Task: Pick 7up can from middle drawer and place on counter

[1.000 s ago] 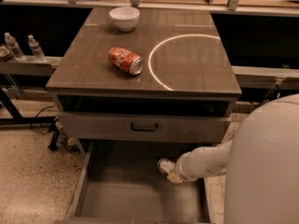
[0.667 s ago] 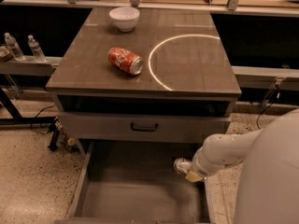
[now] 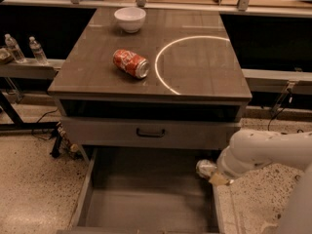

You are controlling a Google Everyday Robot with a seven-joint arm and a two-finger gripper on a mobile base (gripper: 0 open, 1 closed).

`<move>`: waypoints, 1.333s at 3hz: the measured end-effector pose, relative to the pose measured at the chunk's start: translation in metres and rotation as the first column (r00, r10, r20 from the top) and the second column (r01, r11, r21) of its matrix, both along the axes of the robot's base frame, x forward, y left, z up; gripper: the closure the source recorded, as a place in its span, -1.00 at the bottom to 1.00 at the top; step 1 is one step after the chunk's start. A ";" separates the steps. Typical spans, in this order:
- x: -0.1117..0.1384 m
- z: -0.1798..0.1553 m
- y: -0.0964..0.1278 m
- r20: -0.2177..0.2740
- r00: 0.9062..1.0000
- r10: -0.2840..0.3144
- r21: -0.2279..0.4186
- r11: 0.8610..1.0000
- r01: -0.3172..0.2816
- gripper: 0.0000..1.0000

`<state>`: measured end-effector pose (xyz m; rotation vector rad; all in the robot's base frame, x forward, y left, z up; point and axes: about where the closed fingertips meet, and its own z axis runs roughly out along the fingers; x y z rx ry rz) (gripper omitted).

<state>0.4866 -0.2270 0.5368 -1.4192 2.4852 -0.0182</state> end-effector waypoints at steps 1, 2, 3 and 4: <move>-0.011 0.062 -0.047 0.013 0.999 -0.048 -0.024 0.999 0.049 1.00; -0.018 0.125 -0.069 0.050 0.997 -0.065 -0.060 0.996 0.068 1.00; -0.025 0.152 -0.076 0.084 0.995 -0.059 -0.085 0.994 0.066 1.00; -0.023 0.150 -0.077 0.084 0.995 -0.060 -0.077 0.995 0.067 1.00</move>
Offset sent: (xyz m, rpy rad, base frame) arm -0.0068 -0.1011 0.2517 -0.2181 -0.1612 -0.1671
